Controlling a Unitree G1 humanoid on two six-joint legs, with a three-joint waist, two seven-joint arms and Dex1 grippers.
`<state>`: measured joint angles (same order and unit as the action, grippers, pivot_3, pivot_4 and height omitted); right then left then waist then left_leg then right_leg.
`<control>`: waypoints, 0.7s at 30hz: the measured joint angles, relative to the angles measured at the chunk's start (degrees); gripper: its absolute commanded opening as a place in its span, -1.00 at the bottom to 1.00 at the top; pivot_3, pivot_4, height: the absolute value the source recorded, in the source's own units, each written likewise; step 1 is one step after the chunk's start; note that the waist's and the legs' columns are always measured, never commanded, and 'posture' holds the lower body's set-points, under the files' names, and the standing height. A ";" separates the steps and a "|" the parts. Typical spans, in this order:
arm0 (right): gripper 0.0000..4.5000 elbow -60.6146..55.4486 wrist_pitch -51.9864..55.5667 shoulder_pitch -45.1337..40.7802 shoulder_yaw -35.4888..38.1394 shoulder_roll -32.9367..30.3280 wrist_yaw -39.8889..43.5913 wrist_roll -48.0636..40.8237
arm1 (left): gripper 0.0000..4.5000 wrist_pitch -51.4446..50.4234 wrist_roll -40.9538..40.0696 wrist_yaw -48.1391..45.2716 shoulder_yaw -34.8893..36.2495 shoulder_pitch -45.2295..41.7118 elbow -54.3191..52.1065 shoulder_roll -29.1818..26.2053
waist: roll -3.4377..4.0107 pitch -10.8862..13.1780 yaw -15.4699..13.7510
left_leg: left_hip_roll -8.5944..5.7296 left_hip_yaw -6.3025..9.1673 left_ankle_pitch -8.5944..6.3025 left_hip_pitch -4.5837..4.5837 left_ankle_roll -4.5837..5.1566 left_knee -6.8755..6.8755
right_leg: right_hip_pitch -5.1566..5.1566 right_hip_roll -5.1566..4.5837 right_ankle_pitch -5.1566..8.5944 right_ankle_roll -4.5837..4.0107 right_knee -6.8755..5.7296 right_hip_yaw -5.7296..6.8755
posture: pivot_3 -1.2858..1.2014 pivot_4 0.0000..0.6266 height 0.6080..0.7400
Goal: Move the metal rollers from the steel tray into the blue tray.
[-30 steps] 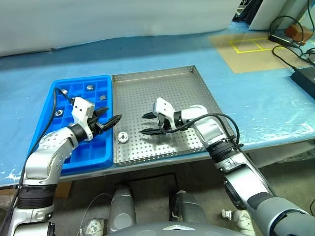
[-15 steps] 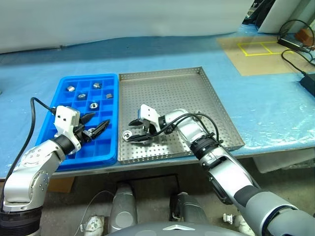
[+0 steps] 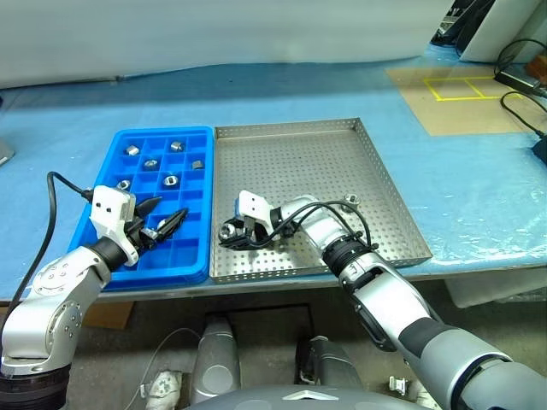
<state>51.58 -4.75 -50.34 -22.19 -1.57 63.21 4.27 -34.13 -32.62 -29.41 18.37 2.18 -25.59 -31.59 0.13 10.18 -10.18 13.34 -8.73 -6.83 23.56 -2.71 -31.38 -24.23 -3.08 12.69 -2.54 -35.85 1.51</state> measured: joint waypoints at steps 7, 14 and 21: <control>-0.27 -2.27 1.22 -0.11 0.80 -2.28 3.15 -0.26 | 0.63 0.59 0.22 -0.08 0.39 -0.83 0.90 -0.03 | 0.00 0.00 -0.04 | 0.00 0.00 0.00 0.02 0.00 0.00 | -0.01 0.00 0.00 0.00 0.01 0.00 | 0.30 -0.52 1.00; -0.27 -2.75 1.99 -7.66 5.87 -2.17 1.58 -2.66 | 0.63 3.32 3.66 3.41 2.70 -2.74 5.48 -0.06 | 0.00 0.00 0.07 | 0.05 0.00 0.00 0.02 -0.01 0.04 | -0.08 0.03 0.01 -0.02 -0.01 -0.01 | 0.32 -0.52 1.00; -0.27 8.87 -3.36 -18.28 11.37 5.17 -12.34 -3.00 | 0.63 5.11 4.56 5.89 3.09 -3.13 5.78 0.75 | 0.00 0.00 -0.09 | 0.05 0.00 -0.01 0.17 -0.01 0.13 | -0.19 0.02 0.07 -0.12 0.10 0.04 | 0.35 -0.52 1.00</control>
<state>60.45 -8.11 -68.62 -10.82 3.61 50.86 1.27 -29.02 -28.06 -23.52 21.46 -0.95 -19.81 -30.84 0.13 10.18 -10.27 13.39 -8.73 -6.84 23.73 -2.72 -31.25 -24.42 -3.06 12.77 -2.66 -35.74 1.55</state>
